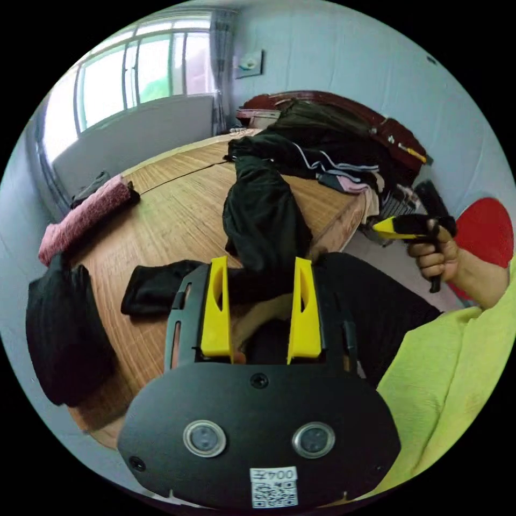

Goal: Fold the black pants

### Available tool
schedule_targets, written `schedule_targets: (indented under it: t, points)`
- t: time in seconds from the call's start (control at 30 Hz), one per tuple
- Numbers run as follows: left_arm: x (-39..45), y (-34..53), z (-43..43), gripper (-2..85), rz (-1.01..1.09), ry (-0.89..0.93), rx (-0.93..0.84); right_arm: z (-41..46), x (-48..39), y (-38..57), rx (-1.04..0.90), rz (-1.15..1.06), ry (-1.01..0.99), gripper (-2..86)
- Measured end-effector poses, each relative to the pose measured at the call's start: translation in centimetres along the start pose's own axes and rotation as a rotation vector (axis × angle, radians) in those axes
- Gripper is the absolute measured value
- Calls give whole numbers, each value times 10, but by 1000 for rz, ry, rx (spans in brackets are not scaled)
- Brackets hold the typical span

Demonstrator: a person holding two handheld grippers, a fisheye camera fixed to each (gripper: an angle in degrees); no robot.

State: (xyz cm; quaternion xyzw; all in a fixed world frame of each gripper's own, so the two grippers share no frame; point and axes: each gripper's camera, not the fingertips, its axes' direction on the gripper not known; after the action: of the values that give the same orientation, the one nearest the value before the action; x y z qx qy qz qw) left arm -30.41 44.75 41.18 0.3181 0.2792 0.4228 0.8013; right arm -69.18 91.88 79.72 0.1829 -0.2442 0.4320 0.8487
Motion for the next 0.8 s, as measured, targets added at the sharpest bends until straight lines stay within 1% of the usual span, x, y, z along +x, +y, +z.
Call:
schedule_targets:
  t: [0.03,0.1,0.17,0.23,0.27,0.3,0.33,0.4,0.43,0.47,0.5,0.53,0.6,0.63,0.7,0.73,0.8]
  points:
    - [3,-9,8,179,26,-19,-29,-17,-2,11,26,-3,12,-2]
    - [12,-35,45,190,94,-71,-154,-39,-3,28,53,-6,22,-5]
    - [15,-44,73,183,123,-76,-253,-56,-3,42,67,11,22,-6]
    - [14,-46,103,135,131,-46,-376,-71,-3,57,100,18,10,-7]
    - [9,-47,115,76,129,24,-438,-73,-3,60,110,22,7,-6]
    - [-3,-55,112,64,80,72,-432,-77,-3,64,132,36,14,-6]
    - [-11,-61,105,59,50,96,-406,-79,-4,66,156,41,41,-5]
    - [-54,-88,44,54,-80,225,-147,-80,-10,66,178,14,103,-1]
    - [-67,-95,23,53,-114,256,-77,-78,-14,64,172,-6,132,5]
    - [-93,-106,-20,53,-170,326,69,-77,-15,62,163,-14,138,8]
    - [-115,-114,-65,54,-196,392,206,-75,-17,58,150,-34,130,20]
    - [-123,-116,-86,54,-198,416,264,-73,-18,54,153,-46,110,32]
    - [-145,-109,-163,56,-192,485,444,-72,-18,49,176,-57,70,44]
    - [-149,-104,-177,56,-193,506,468,-70,-18,47,190,-57,48,51]
    - [-161,-64,-212,56,-176,594,559,-66,-14,44,205,-41,17,68]
    - [-165,-50,-216,55,-188,611,576,-61,-9,42,196,-19,-4,92]
    - [-187,13,-214,54,-279,681,609,-51,1,38,167,21,-24,117]
